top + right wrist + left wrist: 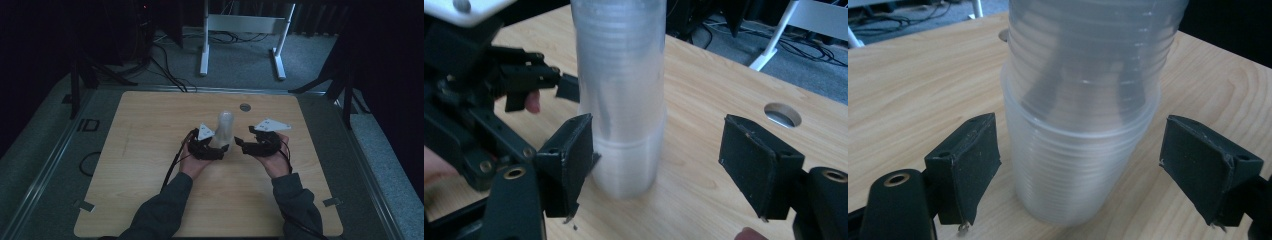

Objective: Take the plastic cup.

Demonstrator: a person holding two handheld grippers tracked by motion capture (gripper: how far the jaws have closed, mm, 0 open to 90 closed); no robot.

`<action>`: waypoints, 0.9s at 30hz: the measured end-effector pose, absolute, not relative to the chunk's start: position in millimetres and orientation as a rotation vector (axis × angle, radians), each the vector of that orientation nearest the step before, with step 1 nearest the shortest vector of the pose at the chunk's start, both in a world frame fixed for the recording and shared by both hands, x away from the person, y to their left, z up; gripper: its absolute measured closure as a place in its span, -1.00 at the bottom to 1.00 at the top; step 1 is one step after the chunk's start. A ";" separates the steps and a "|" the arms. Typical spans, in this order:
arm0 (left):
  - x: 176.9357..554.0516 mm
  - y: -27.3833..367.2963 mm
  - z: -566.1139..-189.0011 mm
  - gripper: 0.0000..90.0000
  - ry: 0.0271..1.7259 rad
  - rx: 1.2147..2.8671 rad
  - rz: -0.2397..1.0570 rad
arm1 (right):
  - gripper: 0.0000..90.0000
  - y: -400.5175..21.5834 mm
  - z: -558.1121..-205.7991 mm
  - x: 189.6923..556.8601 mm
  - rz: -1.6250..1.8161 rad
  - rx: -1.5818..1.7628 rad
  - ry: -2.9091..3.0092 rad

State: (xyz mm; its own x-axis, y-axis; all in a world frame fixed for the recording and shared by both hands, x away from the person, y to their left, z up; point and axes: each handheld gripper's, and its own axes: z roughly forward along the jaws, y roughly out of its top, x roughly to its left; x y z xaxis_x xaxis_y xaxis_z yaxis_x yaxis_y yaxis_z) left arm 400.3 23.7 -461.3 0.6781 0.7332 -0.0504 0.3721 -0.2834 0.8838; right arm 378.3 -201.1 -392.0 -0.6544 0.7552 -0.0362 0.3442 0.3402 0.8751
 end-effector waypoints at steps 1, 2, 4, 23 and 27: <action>400.6 23.6 -461.5 -0.64 0.863 1.890 0.450 | -0.35 -200.1 -391.2 379.4 1.268 0.965 2.169; 400.6 23.6 -461.5 -0.64 0.863 1.890 0.450 | -0.35 -200.1 -391.2 379.4 1.268 0.965 2.169; 401.3 23.3 -461.9 -0.64 0.859 1.886 0.452 | -0.36 -195.7 -388.9 382.7 1.277 0.959 2.165; 403.4 20.5 -462.5 -0.54 0.859 1.856 0.454 | -0.42 -161.2 -377.8 401.8 1.317 0.923 2.148; 403.8 19.8 -463.3 -0.53 0.862 1.857 0.453 | -0.42 -157.8 -377.1 404.8 1.325 0.926 2.144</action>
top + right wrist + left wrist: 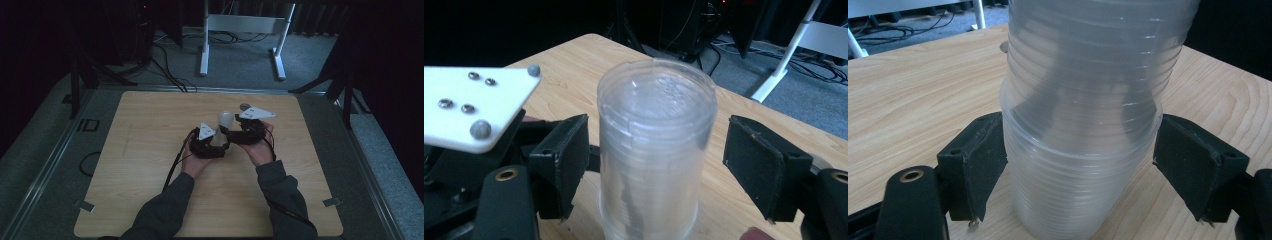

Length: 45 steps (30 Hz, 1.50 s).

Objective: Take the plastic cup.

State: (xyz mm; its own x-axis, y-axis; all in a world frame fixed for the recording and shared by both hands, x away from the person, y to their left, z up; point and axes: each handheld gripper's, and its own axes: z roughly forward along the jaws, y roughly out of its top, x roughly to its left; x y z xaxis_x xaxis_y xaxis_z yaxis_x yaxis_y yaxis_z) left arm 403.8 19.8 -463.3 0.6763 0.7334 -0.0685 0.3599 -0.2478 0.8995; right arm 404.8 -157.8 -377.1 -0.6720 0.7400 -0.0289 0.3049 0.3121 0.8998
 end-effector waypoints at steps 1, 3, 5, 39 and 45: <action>403.9 19.7 -463.4 -0.53 0.861 1.857 0.454 | -0.42 -155.0 -376.9 407.1 1.331 0.923 2.144; 403.8 19.7 -463.4 -0.52 0.861 1.858 0.457 | -0.41 -153.3 -377.1 408.9 1.330 0.922 2.144; 403.8 19.7 -463.4 -0.52 0.860 1.858 0.457 | -0.41 -152.6 -377.4 410.0 1.332 0.925 2.144; 401.3 20.6 -461.4 -0.49 0.856 1.871 0.477 | -0.13 -148.6 -358.5 414.8 1.420 0.918 2.101; 399.1 23.0 -457.6 -0.47 0.852 1.860 0.471 | -0.12 -148.9 -348.8 412.5 1.432 0.904 2.080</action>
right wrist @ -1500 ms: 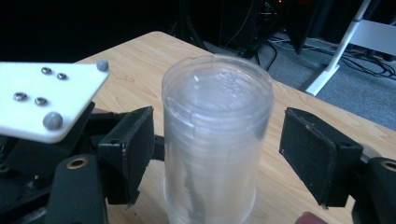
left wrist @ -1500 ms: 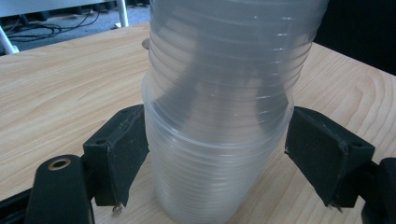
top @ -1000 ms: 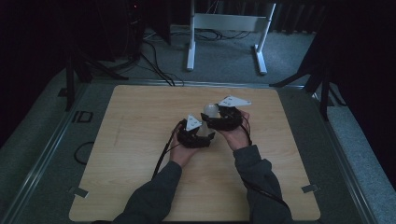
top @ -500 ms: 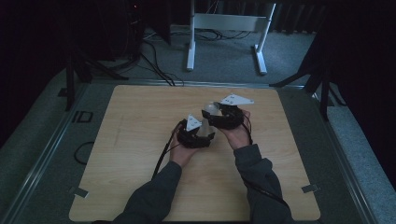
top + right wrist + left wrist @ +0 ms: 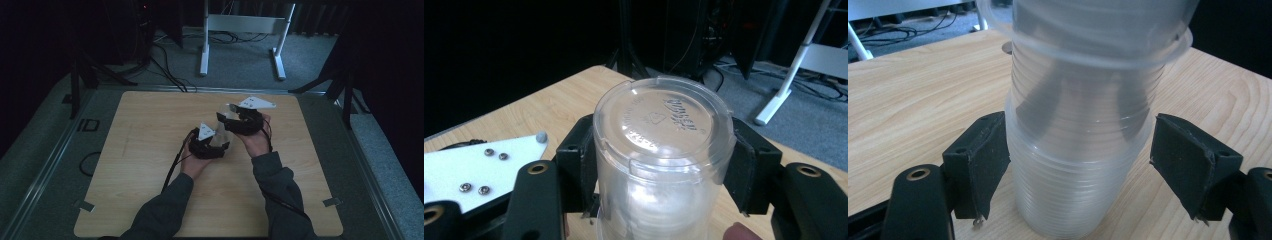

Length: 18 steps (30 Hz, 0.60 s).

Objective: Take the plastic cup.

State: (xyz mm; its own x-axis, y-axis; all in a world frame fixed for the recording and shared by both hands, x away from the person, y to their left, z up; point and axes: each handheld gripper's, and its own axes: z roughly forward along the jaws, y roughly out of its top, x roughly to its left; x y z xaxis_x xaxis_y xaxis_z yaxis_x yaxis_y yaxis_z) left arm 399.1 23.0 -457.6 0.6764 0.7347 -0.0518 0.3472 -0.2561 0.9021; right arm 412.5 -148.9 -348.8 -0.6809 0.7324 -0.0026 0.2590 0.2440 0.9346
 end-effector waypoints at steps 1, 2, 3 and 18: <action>398.6 23.5 -456.6 -0.47 0.851 1.856 0.473 | -0.12 -148.9 -347.0 412.2 1.435 0.900 2.077; 398.6 23.5 -456.6 -0.47 0.851 1.856 0.473 | -0.12 -148.9 -347.0 412.2 1.435 0.900 2.077; 397.9 24.2 -455.1 -0.47 0.850 1.853 0.475 | -0.12 -148.9 -345.2 411.9 1.438 0.898 2.076; 393.9 27.6 -449.5 -0.47 0.837 1.857 0.473 | -0.11 -151.6 -323.1 408.4 1.468 0.897 2.041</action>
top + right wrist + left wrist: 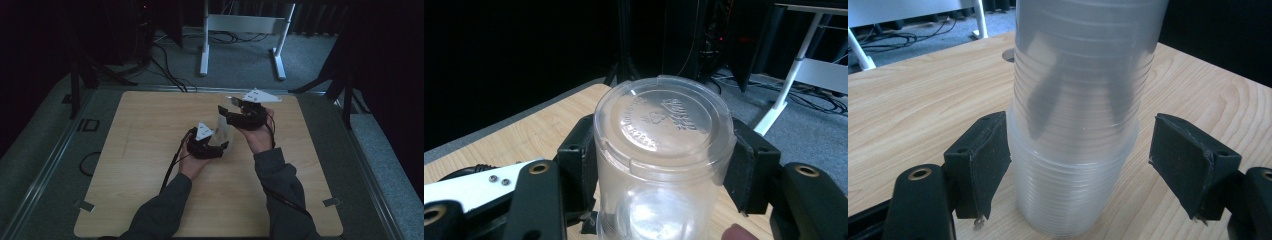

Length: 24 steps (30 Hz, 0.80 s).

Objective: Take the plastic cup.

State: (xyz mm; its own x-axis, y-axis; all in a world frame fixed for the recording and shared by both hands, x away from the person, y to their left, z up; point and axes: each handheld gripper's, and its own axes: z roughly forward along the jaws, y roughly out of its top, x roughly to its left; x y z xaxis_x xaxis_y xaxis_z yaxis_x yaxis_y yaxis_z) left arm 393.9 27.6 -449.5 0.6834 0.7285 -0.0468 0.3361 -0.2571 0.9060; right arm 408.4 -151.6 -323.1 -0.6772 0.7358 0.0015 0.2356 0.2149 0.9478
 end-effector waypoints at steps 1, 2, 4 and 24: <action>393.7 27.9 -449.0 -0.47 0.838 1.853 0.471 | -0.10 -152.3 -322.1 408.6 1.472 0.900 2.043; 393.5 28.4 -448.5 -0.47 0.838 1.850 0.471 | -0.10 -153.0 -321.2 408.9 1.477 0.901 2.042; 393.3 29.2 -447.4 -0.47 0.837 1.847 0.474 | -0.10 -154.1 -319.7 409.1 1.484 0.906 2.040; 391.3 33.9 -445.4 -0.41 0.829 1.836 0.461 | -0.09 -171.2 -298.2 403.4 1.529 0.902 1.984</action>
